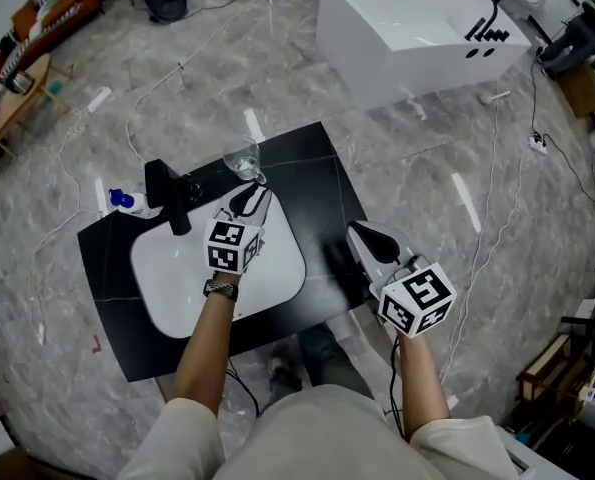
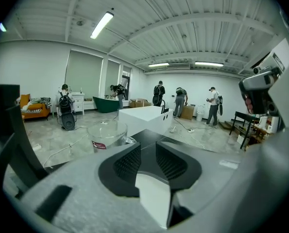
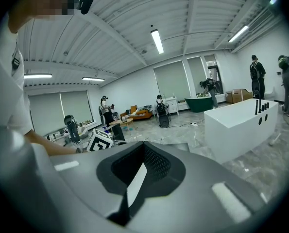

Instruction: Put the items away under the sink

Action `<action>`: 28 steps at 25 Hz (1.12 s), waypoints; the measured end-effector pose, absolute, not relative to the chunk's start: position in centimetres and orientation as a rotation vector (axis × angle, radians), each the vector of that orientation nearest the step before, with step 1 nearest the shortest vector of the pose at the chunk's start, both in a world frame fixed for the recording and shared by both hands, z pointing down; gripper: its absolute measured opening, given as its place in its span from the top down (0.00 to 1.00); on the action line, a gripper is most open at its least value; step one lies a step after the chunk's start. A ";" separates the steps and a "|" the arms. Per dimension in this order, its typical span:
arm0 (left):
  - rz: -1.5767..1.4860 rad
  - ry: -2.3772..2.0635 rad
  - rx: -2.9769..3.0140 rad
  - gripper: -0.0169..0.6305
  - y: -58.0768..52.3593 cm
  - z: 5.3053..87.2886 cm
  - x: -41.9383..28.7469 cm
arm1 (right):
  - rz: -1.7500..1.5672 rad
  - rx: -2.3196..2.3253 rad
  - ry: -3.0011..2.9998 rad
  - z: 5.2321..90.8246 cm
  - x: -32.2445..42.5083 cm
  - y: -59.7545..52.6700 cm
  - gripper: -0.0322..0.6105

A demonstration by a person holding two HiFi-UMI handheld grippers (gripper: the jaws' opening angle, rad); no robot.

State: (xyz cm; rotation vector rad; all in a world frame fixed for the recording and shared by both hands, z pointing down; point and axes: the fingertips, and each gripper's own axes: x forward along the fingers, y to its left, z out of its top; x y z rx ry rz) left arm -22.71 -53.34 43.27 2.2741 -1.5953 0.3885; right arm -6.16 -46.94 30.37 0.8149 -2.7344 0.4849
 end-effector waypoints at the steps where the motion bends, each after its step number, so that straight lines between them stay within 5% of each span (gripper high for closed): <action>1: 0.383 -1.601 2.265 0.82 -53.6 43.7 -22.8 | 0.489 0.814 -2.730 30.6 -6.1 -47.1 0.94; 28: 0.277 -1.709 2.249 0.84 -59.1 47.5 -22.4 | 0.588 0.845 -2.637 35.5 -1.7 -48.8 0.94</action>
